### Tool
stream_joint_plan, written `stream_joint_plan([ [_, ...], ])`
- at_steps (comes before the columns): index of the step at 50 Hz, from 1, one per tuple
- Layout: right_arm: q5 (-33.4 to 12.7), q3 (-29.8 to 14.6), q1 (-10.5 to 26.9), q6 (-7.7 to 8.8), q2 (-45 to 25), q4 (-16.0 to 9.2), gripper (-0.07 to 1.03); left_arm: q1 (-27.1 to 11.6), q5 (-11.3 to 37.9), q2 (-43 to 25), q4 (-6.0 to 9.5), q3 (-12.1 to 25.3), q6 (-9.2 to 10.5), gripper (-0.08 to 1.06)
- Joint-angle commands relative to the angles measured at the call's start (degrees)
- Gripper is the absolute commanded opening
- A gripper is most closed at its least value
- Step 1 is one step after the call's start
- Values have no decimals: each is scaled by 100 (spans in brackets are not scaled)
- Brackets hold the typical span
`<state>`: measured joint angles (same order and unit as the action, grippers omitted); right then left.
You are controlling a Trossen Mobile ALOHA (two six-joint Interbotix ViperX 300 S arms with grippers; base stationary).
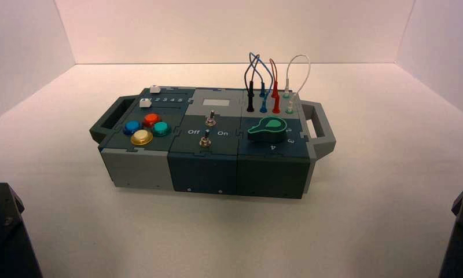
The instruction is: Move the box to the right.
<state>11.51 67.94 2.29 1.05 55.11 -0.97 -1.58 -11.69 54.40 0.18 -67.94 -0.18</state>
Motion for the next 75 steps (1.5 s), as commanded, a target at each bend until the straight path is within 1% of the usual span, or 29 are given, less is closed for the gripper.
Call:
stream_joint_plan([
  [1, 18, -158, 0, 9, -26, -9, -2, -26, 0, -35, 0, 149, -26, -3],
  [14, -35, -158, 44, 9, -44, -9, -2, -26, 88, -132, -9, 167, -88, -3],
  [17, -97, -158, 132, 18, -44, -9, -2, -18, 237, -176, -9, 202, -88, -3],
  [19, -176, -167, 167, 18, -44, -9, -2, -35, 431, -220, 0, 246, -88, -3],
  [21, -202, -185, 176, 9, -53, -9, -2, -44, 501, -246, 0, 264, -88, -3],
  [23, -316, -211, 185, 9, -62, -9, -2, -114, 773, -334, -9, 316, -88, -3],
  [30, -475, -246, 185, 9, -123, -9, -2, -211, 1318, -545, 0, 466, -88, -3],
  [31, -554, -264, 202, 0, -176, -18, -2, -246, 1503, -650, 0, 519, -88, -3],
  [37, -861, -352, 334, 9, -334, -35, -2, -343, 1934, -923, -9, 624, -88, -3],
  [38, -976, -396, 413, 9, -431, -26, -2, -369, 2083, -1055, -9, 659, -88, -3],
  [44, -1362, -571, 650, 9, -712, -18, -2, -404, 2549, -1485, 0, 835, -88, -3],
  [48, -1600, -677, 668, 18, -870, -18, -2, -413, 2848, -1793, 0, 949, -88, -3],
  [53, -1731, -738, 668, 18, -958, -18, -2, -413, 3103, -2162, -9, 1063, -97, -3],
  [54, -1767, -747, 668, 26, -984, -18, -2, -422, 3217, -2382, -9, 1125, -105, -3],
  [60, -1898, -791, 668, 44, -993, -9, -2, -501, 3595, -3023, -9, 1310, -141, -3],
  [61, -2039, -835, 668, 53, -1011, -9, -2, -554, 3727, -3278, -9, 1389, -141, -3],
  [65, -2338, -923, 677, 44, -1020, -26, -2, -624, 3929, -3647, 0, 1529, -167, -3],
  [66, -2505, -976, 703, 35, -1046, -35, -2, -659, 4017, -3797, -9, 1591, -176, -3],
  [68, -2593, -1011, 729, 44, -1063, -35, -2, -677, 4061, -3902, 0, 1635, -185, -3],
  [69, -2795, -1081, 809, 26, -1107, -44, -2, -703, 4131, -4043, 0, 1696, -193, -3],
  [70, -2795, -1081, 809, 26, -1107, -44, -2, -703, 4131, -4043, 0, 1696, -193, -3],
  [71, -2900, -1116, 844, 18, -1143, -44, -2, -721, 4166, -4122, 0, 1723, -193, -3],
  [73, -3384, -1362, 1028, 18, -1327, -114, -2, -729, 4228, -4324, -9, 1802, -193, -3],
  [75, -3612, -1441, 1072, 18, -1406, -141, -2, -729, 4245, -4377, -9, 1811, -193, -3],
])
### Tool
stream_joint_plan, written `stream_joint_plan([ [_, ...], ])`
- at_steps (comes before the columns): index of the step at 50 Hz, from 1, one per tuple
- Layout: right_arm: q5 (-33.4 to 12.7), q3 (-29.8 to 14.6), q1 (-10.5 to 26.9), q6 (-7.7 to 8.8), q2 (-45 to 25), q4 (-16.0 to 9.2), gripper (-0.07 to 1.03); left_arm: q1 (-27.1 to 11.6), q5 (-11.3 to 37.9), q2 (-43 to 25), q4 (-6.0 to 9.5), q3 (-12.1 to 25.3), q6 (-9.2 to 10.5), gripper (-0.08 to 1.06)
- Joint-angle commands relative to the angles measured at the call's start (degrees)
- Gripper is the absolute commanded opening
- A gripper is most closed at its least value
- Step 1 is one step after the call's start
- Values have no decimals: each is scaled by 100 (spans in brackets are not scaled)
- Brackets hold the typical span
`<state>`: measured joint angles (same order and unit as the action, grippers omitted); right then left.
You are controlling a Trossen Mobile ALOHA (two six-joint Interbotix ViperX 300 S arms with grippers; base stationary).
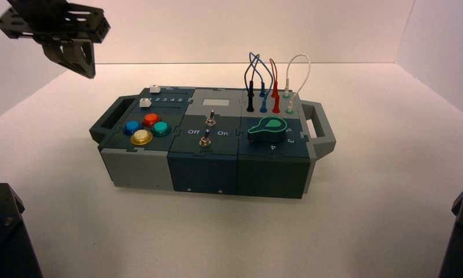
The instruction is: Move the box to the right.
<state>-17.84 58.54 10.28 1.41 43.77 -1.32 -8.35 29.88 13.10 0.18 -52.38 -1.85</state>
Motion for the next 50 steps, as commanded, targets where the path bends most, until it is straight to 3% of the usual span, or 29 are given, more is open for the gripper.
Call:
stream_joint_plan([
  [1, -817, -563, 290, -18, -343, -123, -2, -53, 97, -272, -18, 264, -26, -3],
  [8, -1556, -721, 308, 0, -580, -167, -2, -53, 211, -457, -35, 264, -88, -3],
  [19, -2188, -791, 299, 9, -571, -185, -2, -70, 387, -659, -35, 229, -141, -3],
  [41, -2505, -633, 299, 9, -360, -255, -2, -246, 501, -923, -35, 255, -176, -3],
  [50, -2654, -589, 299, -9, -272, -272, -2, -589, 606, -1099, -35, 308, -176, -3],
])
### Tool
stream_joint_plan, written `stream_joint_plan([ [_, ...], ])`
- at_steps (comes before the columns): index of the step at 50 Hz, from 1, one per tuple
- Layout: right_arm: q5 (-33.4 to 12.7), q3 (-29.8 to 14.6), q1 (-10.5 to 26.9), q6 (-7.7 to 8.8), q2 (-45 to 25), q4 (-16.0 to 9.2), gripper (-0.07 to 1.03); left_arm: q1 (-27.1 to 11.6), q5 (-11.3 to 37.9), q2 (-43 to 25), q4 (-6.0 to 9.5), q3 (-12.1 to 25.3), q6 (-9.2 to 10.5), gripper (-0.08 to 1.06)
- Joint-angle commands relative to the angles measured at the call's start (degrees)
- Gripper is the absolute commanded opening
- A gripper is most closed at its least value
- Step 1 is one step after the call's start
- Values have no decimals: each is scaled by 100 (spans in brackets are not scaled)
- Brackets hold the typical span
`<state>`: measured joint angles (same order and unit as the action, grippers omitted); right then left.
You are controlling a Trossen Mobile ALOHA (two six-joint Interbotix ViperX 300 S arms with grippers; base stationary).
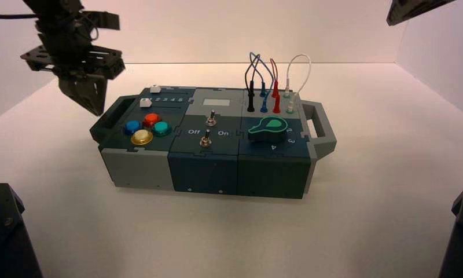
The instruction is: Move the box to the right.
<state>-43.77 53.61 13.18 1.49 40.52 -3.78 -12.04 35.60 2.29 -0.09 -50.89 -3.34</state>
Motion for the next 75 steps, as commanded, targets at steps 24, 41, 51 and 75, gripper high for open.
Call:
stream_joint_plan([
  [24, -352, -211, 9, -44, 396, -44, -2, -870, 132, -448, 9, 299, -26, -3],
  [41, -396, -220, 9, -44, 378, -114, -2, -1767, 193, -791, 123, 598, 9, -3],
  [51, -396, -185, 9, -44, 360, -114, -2, -2101, 202, -861, 193, 809, 44, -3],
  [75, -527, -185, 9, -53, 352, -141, -2, -2900, 352, -1380, 325, 1582, 70, -3],
])
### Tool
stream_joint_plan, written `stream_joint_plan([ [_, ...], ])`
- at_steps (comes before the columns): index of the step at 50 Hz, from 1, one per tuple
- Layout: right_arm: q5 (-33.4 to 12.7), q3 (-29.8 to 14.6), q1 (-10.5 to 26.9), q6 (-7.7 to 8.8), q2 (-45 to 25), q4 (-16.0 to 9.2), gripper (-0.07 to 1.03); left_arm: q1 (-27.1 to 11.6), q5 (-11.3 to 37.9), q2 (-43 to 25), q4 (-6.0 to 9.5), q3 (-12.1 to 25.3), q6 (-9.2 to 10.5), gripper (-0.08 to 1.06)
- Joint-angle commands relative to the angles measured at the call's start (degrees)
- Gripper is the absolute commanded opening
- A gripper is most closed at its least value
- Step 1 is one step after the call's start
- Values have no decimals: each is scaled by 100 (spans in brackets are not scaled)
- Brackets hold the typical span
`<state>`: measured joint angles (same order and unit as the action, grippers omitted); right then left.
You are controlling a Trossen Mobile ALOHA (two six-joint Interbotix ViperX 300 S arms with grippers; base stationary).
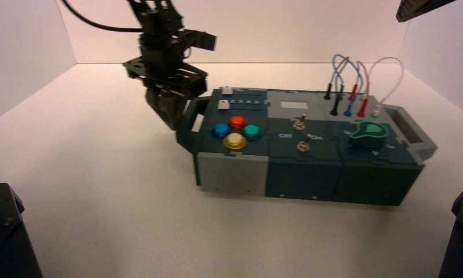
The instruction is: Move the box to the right.
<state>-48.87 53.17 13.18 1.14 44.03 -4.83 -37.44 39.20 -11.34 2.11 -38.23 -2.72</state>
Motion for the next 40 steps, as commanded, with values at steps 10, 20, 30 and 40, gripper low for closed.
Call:
stream_joint_plan([
  [10, -44, -114, 9, -18, 0, -70, -2, -668, 79, -264, 114, 606, 9, -3],
  [20, -44, -97, 9, -26, 0, -70, -2, -853, 123, -457, 132, 888, 9, -3],
  [30, -62, -44, 9, 0, 0, -53, -2, -773, 105, -431, 62, 940, -9, -3],
  [40, 9, 114, 9, 88, 35, -26, -2, -387, 97, 176, 44, 606, 0, -3],
])
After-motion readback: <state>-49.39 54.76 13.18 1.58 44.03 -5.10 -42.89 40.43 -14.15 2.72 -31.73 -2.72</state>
